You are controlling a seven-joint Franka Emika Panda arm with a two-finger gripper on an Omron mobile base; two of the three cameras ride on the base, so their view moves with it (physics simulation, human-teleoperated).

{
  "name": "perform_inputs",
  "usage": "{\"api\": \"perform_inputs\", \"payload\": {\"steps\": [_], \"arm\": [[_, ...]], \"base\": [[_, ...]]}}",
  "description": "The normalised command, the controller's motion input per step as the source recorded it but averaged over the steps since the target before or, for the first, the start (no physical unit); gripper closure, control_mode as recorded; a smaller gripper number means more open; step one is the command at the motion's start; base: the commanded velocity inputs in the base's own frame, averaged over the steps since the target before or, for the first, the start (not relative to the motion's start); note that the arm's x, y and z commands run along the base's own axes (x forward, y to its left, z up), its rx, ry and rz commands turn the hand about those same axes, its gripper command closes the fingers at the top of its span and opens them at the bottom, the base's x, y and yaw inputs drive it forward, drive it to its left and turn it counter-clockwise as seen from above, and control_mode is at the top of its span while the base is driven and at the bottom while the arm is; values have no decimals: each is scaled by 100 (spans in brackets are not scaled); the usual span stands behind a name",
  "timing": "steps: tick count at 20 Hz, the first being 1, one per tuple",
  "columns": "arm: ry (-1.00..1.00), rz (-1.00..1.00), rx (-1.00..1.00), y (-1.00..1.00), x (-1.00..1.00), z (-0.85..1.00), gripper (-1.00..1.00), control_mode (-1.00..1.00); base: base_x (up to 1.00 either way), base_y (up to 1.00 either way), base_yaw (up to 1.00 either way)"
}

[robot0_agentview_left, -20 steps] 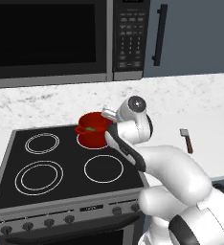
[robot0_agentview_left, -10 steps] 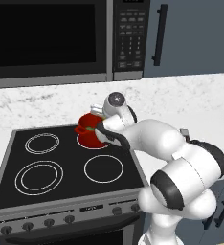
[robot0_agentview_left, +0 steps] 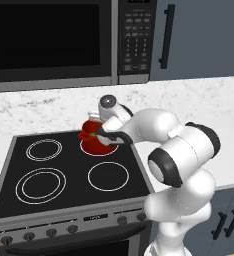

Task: Put the broccoli and lemon in the pot. Retrieve the spatula and lightly stir the vegetables in the pot.

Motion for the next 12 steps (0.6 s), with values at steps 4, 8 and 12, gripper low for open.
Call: {"api": "perform_inputs", "payload": {"steps": [4,8,12], "arm": [[2,0,-9,4,23,-19,100,-100],[3,0,-7,0,12,-20,100,-100],[7,0,-5,0,30,-27,100,-100]], "base": [[0,0,0],[0,0,0],[0,0,0]]}}
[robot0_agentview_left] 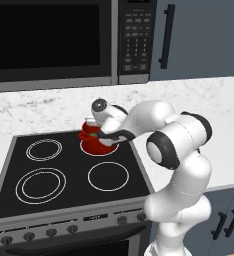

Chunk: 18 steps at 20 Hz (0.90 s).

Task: Put the broccoli and lemon in the pot. Retrieve the spatula and lightly stir the vegetables in the pot.

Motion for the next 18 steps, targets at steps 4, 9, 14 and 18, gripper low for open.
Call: {"api": "perform_inputs", "payload": {"steps": [4,9,14,18], "arm": [[9,0,-1,0,31,-21,100,-100],[10,0,0,0,19,-15,-100,-100],[2,0,0,-1,9,1,-100,-100],[0,0,0,-11,-1,13,-100,-100]], "base": [[0,0,0],[0,0,0],[0,0,0],[0,0,0]]}}
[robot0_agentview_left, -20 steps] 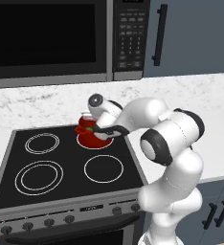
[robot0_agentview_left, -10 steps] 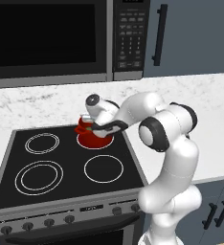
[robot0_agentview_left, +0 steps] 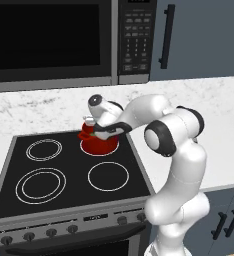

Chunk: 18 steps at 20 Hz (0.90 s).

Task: Put the broccoli and lemon in the pot. Retrieve the spatula and lightly stir the vegetables in the pot.

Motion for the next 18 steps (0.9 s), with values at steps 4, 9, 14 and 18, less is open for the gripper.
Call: {"api": "perform_inputs", "payload": {"steps": [4,9,14,18], "arm": [[-1,0,0,-2,-8,18,-100,-100],[-9,0,0,0,-54,31,-100,-100],[-20,0,0,0,-100,51,-100,-100],[-5,0,7,-36,-100,83,-100,-100]], "base": [[0,0,0],[0,0,0],[0,0,0],[0,0,0]]}}
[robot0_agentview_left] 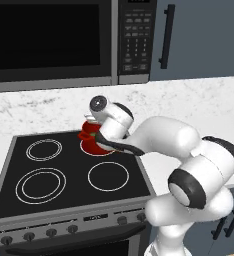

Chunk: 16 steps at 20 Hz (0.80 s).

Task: Put the broccoli and lemon in the pot. Retrieve the spatula and lightly stir the vegetables in the pot.

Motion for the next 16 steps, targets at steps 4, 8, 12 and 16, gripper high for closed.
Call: {"api": "perform_inputs", "payload": {"steps": [4,8,12,16], "arm": [[4,0,26,-90,-91,98,-100,-100],[19,-6,33,-100,-57,74,-100,-100],[18,-9,21,-100,-37,20,-100,-100],[14,-10,4,-100,-24,-4,-100,-100]], "base": [[0,0,0],[0,0,0],[0,0,0],[0,0,0]]}}
